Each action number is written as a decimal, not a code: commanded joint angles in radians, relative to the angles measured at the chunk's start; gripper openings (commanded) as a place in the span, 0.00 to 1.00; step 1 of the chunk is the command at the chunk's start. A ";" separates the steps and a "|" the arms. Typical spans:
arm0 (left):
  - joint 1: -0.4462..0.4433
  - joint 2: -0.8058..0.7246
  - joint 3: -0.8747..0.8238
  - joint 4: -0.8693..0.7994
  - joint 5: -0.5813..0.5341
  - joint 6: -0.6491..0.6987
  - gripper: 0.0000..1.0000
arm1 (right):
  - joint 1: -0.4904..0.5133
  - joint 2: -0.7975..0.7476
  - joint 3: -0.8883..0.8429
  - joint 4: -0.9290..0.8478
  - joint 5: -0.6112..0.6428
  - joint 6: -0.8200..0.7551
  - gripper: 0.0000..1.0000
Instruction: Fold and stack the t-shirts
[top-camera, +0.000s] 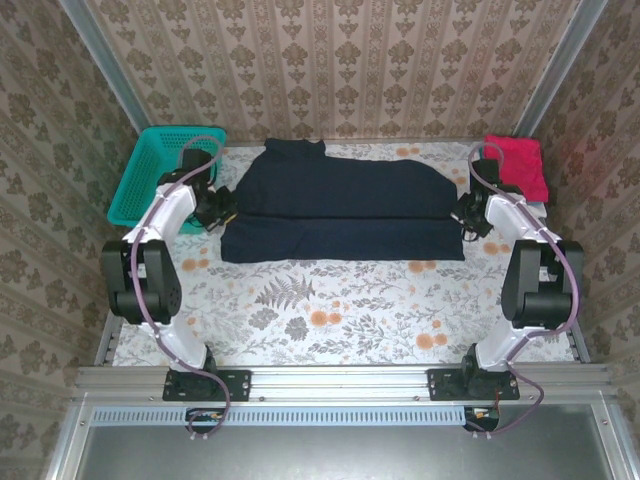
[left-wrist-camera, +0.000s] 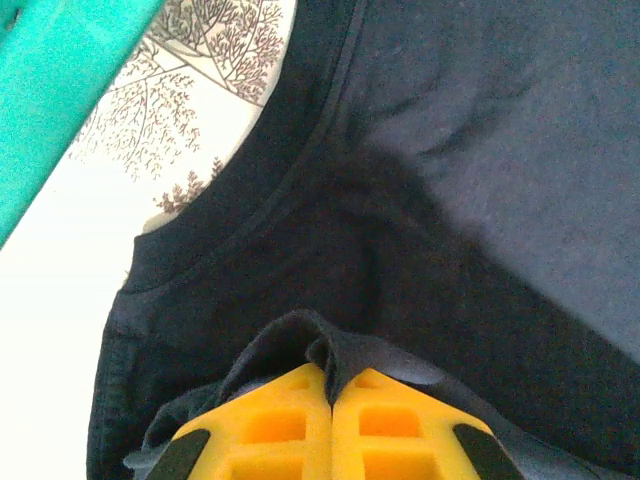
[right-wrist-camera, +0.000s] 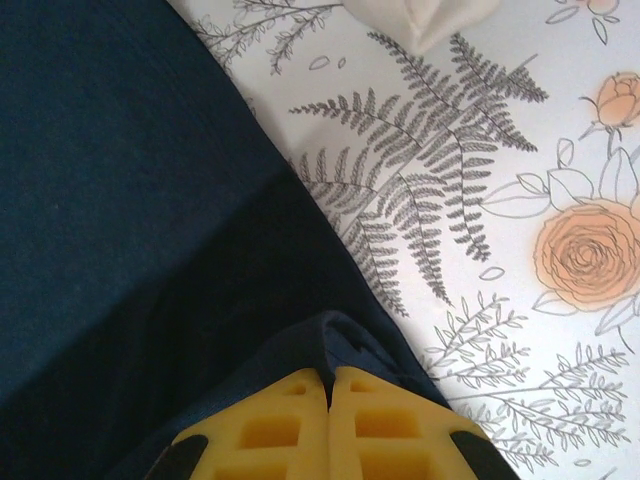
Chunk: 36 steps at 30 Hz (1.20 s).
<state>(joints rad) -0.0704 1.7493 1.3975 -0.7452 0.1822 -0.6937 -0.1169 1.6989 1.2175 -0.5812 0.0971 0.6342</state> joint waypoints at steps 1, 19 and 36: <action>0.023 0.039 0.062 0.009 -0.055 0.033 0.00 | -0.004 0.039 0.052 0.006 0.034 -0.005 0.00; 0.033 0.188 0.200 0.014 -0.041 0.034 0.00 | 0.002 0.219 0.204 -0.012 0.033 -0.014 0.00; 0.021 0.366 0.336 0.015 0.018 0.039 0.00 | 0.002 0.259 0.196 -0.024 0.093 0.021 0.00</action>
<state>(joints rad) -0.0620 2.0945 1.6917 -0.7280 0.2005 -0.6674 -0.1066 1.9598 1.4197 -0.5797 0.1028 0.6350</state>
